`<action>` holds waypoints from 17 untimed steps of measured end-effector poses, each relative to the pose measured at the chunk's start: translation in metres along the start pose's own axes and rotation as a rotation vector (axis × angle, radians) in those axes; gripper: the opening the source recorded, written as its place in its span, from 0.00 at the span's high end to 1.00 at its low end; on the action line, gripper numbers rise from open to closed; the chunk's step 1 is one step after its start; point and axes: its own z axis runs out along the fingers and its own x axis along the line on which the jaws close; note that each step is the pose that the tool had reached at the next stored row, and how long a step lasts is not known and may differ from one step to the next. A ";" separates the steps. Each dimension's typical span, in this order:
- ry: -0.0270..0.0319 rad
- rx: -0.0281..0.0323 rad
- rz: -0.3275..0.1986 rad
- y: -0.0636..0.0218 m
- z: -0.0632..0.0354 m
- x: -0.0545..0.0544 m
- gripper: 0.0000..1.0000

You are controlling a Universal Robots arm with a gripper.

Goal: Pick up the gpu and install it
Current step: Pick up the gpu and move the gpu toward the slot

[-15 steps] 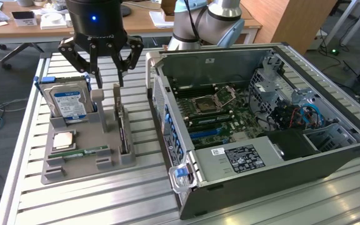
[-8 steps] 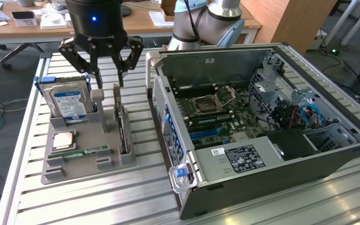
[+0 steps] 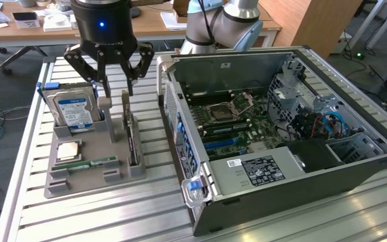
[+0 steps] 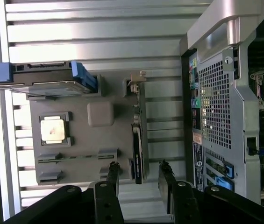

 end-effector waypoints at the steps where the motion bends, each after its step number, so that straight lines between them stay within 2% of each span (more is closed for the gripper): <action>1: 0.0000 0.0000 0.000 0.0000 0.0011 0.000 0.53; 17: 0.0000 0.0000 0.000 -0.0004 0.0102 0.000 0.53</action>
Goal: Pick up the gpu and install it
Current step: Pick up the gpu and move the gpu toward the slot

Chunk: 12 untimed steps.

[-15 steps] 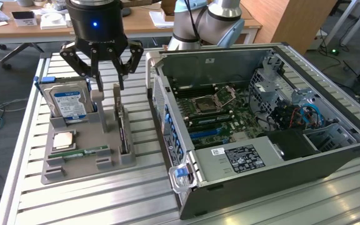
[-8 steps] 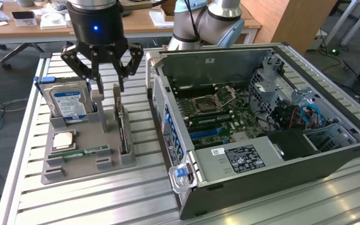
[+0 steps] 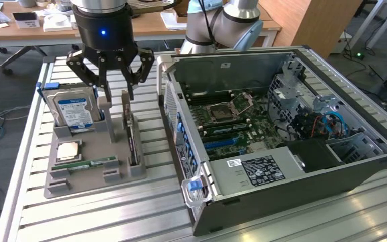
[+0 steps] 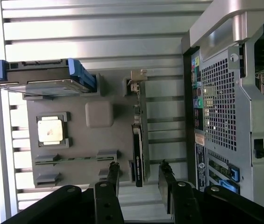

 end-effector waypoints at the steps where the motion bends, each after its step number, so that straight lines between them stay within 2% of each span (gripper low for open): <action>1: 0.0000 0.0000 0.000 0.0000 0.0003 0.000 0.53; 12: 0.0000 0.0000 0.000 -0.0001 0.0034 0.000 0.53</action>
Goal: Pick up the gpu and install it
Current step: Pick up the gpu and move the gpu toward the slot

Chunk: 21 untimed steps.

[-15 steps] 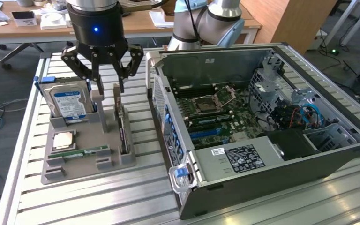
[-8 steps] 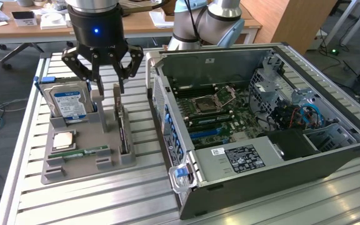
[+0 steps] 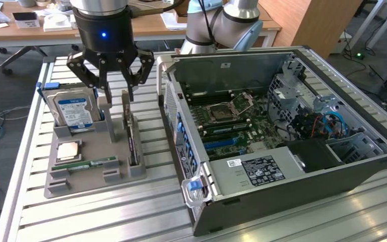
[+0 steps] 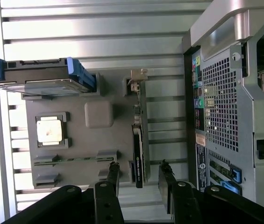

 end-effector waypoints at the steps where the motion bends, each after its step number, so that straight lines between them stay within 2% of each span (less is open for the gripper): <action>1: 0.0000 0.0000 0.000 0.0000 0.0001 0.000 0.53; 21: 0.0000 0.0000 0.000 -0.0007 0.0159 0.000 0.53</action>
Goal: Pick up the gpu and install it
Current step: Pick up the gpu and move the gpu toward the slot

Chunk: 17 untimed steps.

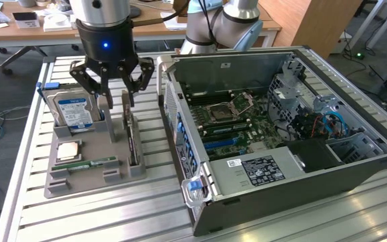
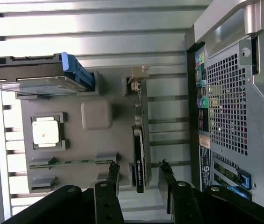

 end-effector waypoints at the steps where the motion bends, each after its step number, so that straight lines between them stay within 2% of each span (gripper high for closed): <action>1: -0.0001 -0.0001 0.000 -0.0001 0.0010 0.000 0.53; 17: 0.0000 -0.0001 0.000 -0.0009 0.0209 0.000 0.53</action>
